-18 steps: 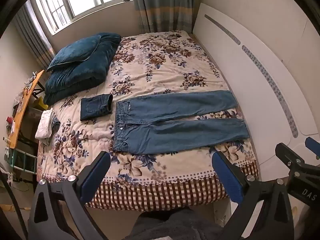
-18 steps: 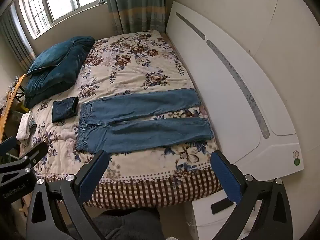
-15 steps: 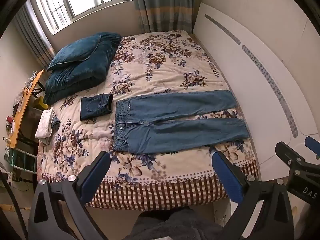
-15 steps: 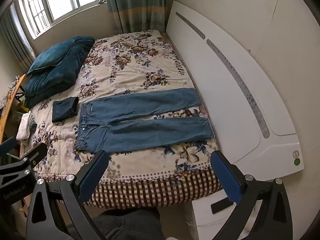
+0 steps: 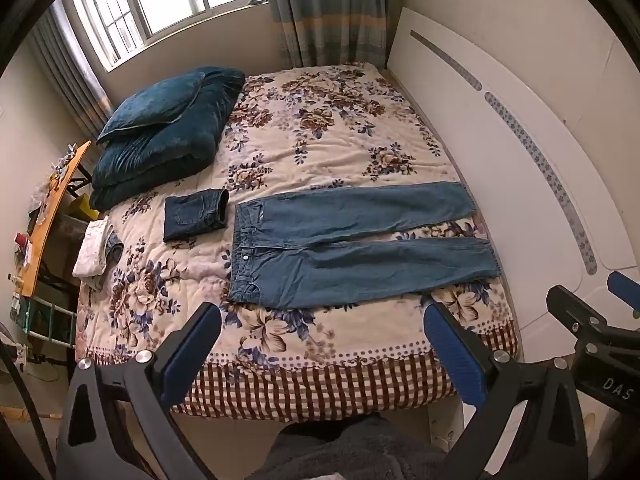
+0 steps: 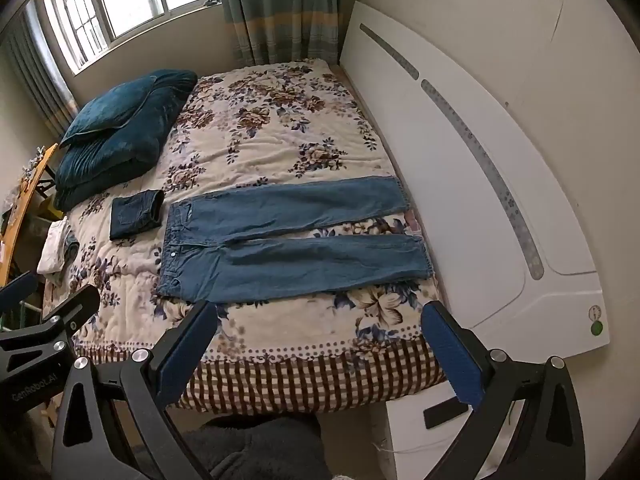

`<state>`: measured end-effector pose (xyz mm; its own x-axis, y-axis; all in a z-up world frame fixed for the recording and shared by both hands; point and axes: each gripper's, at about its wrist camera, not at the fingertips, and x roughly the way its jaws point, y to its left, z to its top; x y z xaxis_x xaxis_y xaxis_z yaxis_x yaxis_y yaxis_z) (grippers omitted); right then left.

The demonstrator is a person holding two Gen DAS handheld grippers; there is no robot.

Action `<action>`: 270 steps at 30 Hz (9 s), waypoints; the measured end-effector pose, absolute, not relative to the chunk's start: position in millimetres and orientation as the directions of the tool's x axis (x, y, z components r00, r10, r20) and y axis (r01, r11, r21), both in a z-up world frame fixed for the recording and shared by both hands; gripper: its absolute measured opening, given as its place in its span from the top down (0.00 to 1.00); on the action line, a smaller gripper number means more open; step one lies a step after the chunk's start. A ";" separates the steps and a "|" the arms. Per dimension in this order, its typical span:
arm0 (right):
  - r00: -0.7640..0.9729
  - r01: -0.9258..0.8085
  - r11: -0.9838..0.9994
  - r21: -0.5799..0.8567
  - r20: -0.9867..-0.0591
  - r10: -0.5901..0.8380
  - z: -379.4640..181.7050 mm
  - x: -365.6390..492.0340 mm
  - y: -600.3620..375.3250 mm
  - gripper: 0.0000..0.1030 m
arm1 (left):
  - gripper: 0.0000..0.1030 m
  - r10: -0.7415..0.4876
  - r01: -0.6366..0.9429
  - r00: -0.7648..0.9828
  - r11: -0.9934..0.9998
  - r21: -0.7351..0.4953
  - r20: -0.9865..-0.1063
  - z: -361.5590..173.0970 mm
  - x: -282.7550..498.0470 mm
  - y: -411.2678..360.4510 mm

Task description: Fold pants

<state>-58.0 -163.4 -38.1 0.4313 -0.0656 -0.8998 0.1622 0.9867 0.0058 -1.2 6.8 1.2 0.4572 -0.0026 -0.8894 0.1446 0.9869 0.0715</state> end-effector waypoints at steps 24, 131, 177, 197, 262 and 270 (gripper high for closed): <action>0.434 0.160 0.987 0.011 -0.899 -0.060 -31.0 -59.4 -168.6 0.00 | 0.00 -0.009 0.146 0.475 0.987 0.069 -0.880 12.5 -5.8 -4.8; -0.112 -0.484 0.865 0.130 -0.990 0.085 -650.6 540.5 -103.9 0.84 | 0.98 -0.015 0.586 -0.132 0.805 -0.090 -0.991 -517.4 520.5 62.4; -0.089 0.247 0.887 0.390 -0.902 0.422 -604.7 402.4 -219.6 0.17 | 0.94 -0.272 -0.505 0.019 0.828 -0.244 -0.962 -504.0 375.5 194.9; 0.029 0.649 0.761 0.003 -0.999 -0.020 -602.6 461.8 -360.6 0.95 | 0.94 -0.246 -0.478 0.074 0.842 -0.251 -0.966 -480.6 325.6 187.5; 0.330 0.802 0.224 0.553 -0.724 0.605 -682.7 183.6 -0.5 0.56 | 0.74 -0.313 -0.469 0.037 0.833 -0.293 -0.949 -540.8 271.1 342.3; 0.296 0.795 0.250 0.553 -0.713 0.636 -682.8 171.4 19.5 0.56 | 0.67 -0.279 -0.524 0.077 0.805 -0.277 -0.957 -526.0 241.1 361.3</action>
